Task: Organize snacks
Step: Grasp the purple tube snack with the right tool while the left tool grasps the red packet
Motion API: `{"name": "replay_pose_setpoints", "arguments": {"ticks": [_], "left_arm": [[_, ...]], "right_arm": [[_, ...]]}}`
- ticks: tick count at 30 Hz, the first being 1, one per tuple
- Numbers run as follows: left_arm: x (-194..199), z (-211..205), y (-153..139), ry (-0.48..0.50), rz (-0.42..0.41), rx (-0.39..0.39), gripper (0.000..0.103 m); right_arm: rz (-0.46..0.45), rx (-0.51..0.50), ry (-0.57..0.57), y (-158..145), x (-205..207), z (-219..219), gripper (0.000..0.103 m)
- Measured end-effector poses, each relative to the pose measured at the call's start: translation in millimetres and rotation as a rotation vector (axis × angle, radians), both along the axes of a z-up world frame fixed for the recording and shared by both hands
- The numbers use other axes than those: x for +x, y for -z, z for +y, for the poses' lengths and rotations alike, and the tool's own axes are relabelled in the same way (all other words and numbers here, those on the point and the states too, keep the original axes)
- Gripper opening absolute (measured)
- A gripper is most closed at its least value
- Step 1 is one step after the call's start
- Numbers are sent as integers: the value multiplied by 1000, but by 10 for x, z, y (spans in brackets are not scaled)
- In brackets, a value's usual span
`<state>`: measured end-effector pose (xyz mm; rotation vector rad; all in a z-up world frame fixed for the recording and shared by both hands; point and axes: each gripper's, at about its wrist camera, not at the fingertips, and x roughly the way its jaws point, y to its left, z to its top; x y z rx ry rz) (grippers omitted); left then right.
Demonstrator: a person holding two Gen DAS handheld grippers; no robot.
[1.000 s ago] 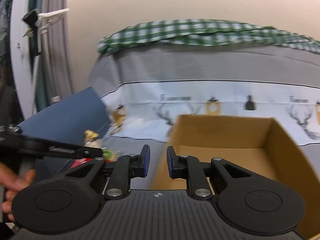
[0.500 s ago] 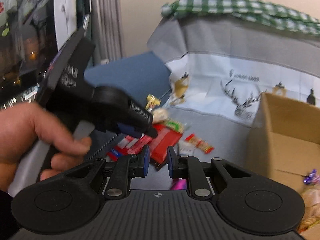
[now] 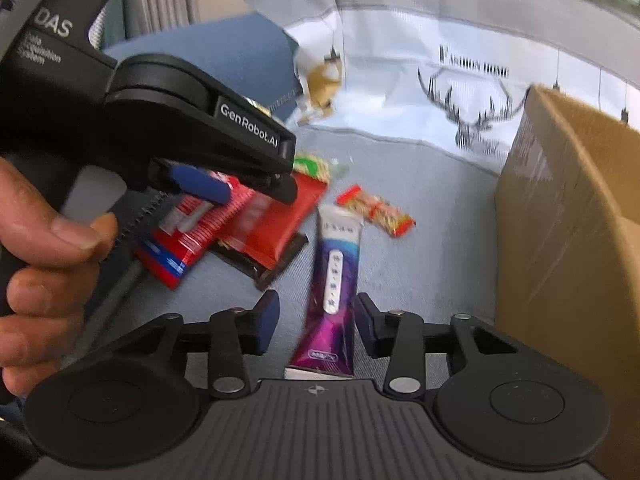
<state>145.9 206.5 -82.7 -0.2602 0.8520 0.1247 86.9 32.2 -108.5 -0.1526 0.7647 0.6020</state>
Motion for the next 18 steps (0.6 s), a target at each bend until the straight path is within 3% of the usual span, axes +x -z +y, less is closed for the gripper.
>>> {"name": "replay_pose_setpoints", "arguments": {"ticks": [4, 8, 11, 12, 16, 17, 18], "left_arm": [[58, -169, 38, 63, 0, 98, 75], [42, -328, 77, 120, 2, 194, 75], [38, -368, 77, 151, -13, 199, 64], [45, -378, 95, 162, -2, 190, 58], [50, -408, 147, 166, 31, 226, 53], [51, -396, 158, 160, 43, 222, 47], [44, -378, 154, 149, 48, 222, 30]], "right_arm": [[29, -26, 2, 91, 85, 67, 44], [27, -37, 6, 130, 124, 110, 44], [8, -52, -6, 135, 100, 129, 40], [2, -56, -13, 132, 87, 129, 33], [-11, -63, -37, 118, 34, 123, 25], [-12, -65, -42, 120, 21, 118, 25], [-9, -65, -47, 115, -3, 110, 24]]}}
